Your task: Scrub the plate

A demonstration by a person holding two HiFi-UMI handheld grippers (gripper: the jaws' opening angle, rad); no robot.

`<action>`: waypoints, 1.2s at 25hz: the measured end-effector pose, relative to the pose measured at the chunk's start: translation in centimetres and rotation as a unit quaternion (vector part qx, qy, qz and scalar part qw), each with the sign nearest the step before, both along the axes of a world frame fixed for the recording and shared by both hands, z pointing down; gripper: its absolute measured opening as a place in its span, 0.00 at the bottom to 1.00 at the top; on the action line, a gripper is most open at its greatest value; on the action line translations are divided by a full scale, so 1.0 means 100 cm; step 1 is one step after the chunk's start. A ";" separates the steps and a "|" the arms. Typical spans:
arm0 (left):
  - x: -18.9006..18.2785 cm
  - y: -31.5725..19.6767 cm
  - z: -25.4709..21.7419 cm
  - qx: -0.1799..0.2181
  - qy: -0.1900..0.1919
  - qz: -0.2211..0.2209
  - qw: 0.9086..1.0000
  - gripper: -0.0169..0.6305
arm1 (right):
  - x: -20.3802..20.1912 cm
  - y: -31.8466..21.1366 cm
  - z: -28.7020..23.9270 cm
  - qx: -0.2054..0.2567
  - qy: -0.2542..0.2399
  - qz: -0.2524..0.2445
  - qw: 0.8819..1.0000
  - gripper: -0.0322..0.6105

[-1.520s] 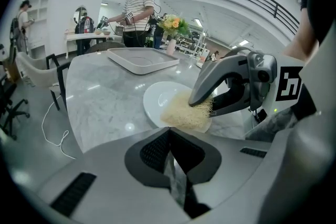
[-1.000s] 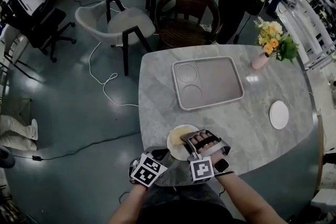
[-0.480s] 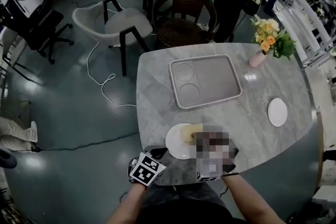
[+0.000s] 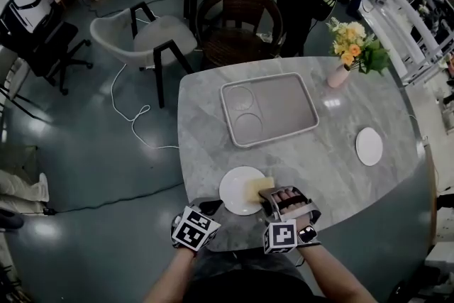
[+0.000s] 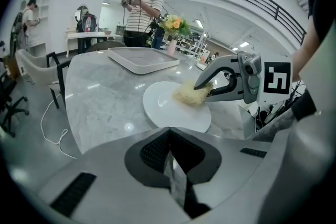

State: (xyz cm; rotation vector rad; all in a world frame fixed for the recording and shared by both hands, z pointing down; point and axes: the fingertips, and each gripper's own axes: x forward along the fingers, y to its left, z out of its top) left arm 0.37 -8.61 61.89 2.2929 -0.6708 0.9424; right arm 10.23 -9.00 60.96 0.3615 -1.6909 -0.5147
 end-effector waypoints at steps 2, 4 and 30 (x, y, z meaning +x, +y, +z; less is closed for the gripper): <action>0.001 -0.001 -0.002 -0.001 0.001 0.000 1.000 0.05 | -0.002 0.006 0.003 -0.004 -0.003 0.002 1.000 0.18; 0.001 -0.001 -0.004 -0.002 0.001 0.000 1.000 0.05 | -0.004 0.012 0.004 -0.007 -0.006 0.005 1.000 0.18; 0.001 -0.002 -0.001 0.000 0.010 -0.014 1.000 0.05 | -0.054 0.058 -0.007 -0.056 -0.077 -0.014 0.995 0.18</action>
